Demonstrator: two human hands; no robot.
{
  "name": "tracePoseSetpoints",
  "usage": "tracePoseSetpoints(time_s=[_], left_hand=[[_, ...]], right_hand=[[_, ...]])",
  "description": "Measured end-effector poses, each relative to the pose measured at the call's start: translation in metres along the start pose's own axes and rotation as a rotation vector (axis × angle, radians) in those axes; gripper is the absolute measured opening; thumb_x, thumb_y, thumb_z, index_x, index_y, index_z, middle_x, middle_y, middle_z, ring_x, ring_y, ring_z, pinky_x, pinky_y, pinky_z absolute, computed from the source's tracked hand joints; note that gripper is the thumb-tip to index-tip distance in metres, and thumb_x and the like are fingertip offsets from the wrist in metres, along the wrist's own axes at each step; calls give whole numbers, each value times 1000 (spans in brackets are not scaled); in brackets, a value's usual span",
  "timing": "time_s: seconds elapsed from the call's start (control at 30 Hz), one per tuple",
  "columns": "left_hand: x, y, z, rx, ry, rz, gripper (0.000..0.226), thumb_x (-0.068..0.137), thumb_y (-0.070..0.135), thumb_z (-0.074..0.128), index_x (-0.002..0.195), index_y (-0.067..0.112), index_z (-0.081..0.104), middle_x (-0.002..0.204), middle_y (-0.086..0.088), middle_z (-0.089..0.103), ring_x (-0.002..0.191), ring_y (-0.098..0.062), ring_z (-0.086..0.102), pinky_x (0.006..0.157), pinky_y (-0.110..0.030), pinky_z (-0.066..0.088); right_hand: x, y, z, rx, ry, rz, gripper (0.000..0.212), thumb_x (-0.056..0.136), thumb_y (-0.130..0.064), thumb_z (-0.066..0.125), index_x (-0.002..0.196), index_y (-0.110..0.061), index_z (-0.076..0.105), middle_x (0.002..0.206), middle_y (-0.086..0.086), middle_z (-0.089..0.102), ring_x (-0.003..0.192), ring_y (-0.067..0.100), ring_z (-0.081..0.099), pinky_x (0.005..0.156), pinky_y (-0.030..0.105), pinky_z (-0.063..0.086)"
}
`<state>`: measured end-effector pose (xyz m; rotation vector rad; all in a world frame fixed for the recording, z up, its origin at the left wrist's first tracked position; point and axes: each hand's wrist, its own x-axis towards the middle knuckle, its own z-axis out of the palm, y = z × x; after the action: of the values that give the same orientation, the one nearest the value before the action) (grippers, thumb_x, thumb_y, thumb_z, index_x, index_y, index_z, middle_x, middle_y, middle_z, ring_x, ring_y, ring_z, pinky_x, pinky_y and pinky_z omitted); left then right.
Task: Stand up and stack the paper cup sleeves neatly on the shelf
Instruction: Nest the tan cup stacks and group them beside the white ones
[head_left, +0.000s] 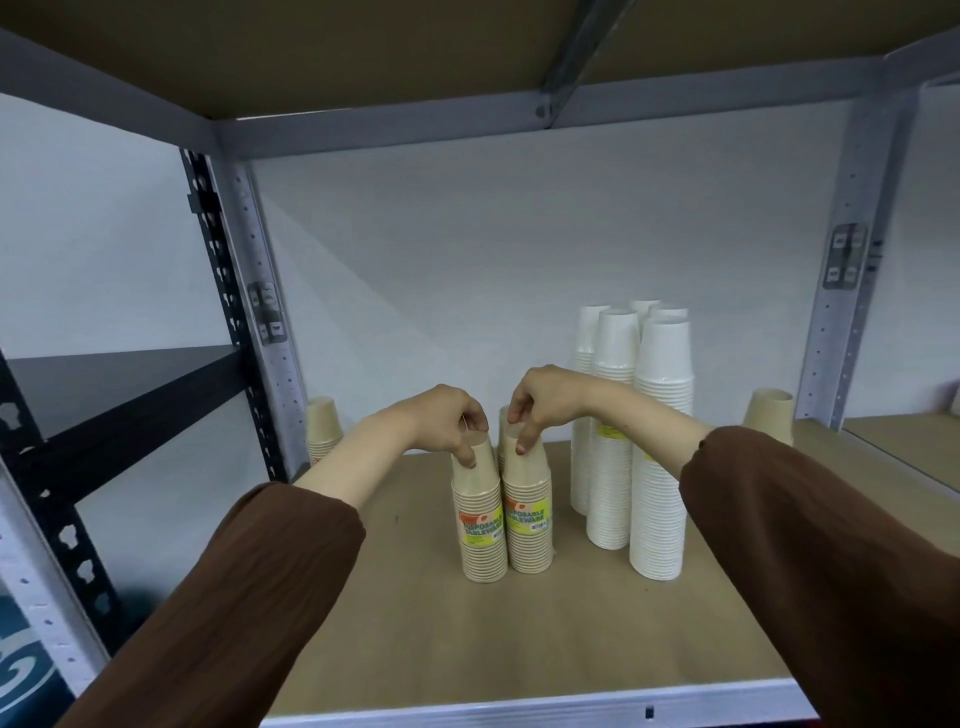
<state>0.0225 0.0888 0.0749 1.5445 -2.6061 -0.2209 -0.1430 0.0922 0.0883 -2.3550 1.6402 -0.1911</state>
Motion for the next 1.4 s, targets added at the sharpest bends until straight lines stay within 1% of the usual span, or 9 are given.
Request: tracePoseSetpoints(time_s=[0.23,0.4,0.53,0.67,0.9,1.07,1.17,1.27,1.4], left_hand=[[0,0,2,12,27,15,50,73,15,73,120,10,57,120,-8,56,107,-19,54,80,-23,41],[-2,-3,4,0,56,39,51,74,15,73,122,9,56,121,-10,56,110,-20,54,84,-24,42],[-7,-9,1,-80,63,42,51,73,16,74,120,11,57,120,-6,59,103,-16,54,91,-28,45],[-17,-24,3,-146,178,22,40,78,23,70,116,11,60,116,-6,62,91,-11,51,84,-24,43],[-51,-69,32,-148,333,-161,25,88,14,54,110,6,64,115,-11,65,101,-22,60,87,-24,44],[-74,-108,67,-126,321,-359,22,86,14,53,103,6,66,108,-14,68,97,-27,62,76,-24,44],[-81,-128,70,-201,399,-491,25,85,13,56,106,6,65,111,-14,65,100,-29,62,83,-28,47],[-79,-140,63,-224,510,-552,25,86,13,55,107,4,62,111,-17,62,98,-31,59,78,-31,46],[-63,-149,45,-231,639,-569,40,89,13,55,127,3,50,128,-16,50,114,-33,52,90,-39,45]], right_hand=[[-1,0,1,2,11,-4,46,72,-23,77,113,-7,65,117,8,65,106,23,61,65,17,43],[-1,0,1,20,15,0,48,71,-26,78,113,-8,65,117,6,65,107,22,60,76,21,41],[-1,-2,-2,38,72,-18,45,73,-32,75,109,-6,67,112,5,67,98,16,58,78,23,42],[2,-9,-10,65,192,-48,36,78,-29,71,104,-4,69,110,10,69,101,21,61,84,28,46],[13,-42,-16,155,343,-154,23,82,-18,67,99,-2,70,105,10,70,99,21,63,78,24,45],[30,-74,-7,177,326,-209,23,82,-16,66,99,-1,69,105,11,69,95,22,62,77,26,46],[41,-87,1,171,304,-227,23,82,-15,66,100,-1,69,105,11,69,91,20,61,76,25,45],[51,-95,9,155,282,-236,23,81,-15,65,99,-1,69,104,12,69,83,14,55,73,25,44],[61,-96,17,140,265,-227,24,81,-15,65,100,-2,68,104,11,68,88,21,60,74,28,46]])
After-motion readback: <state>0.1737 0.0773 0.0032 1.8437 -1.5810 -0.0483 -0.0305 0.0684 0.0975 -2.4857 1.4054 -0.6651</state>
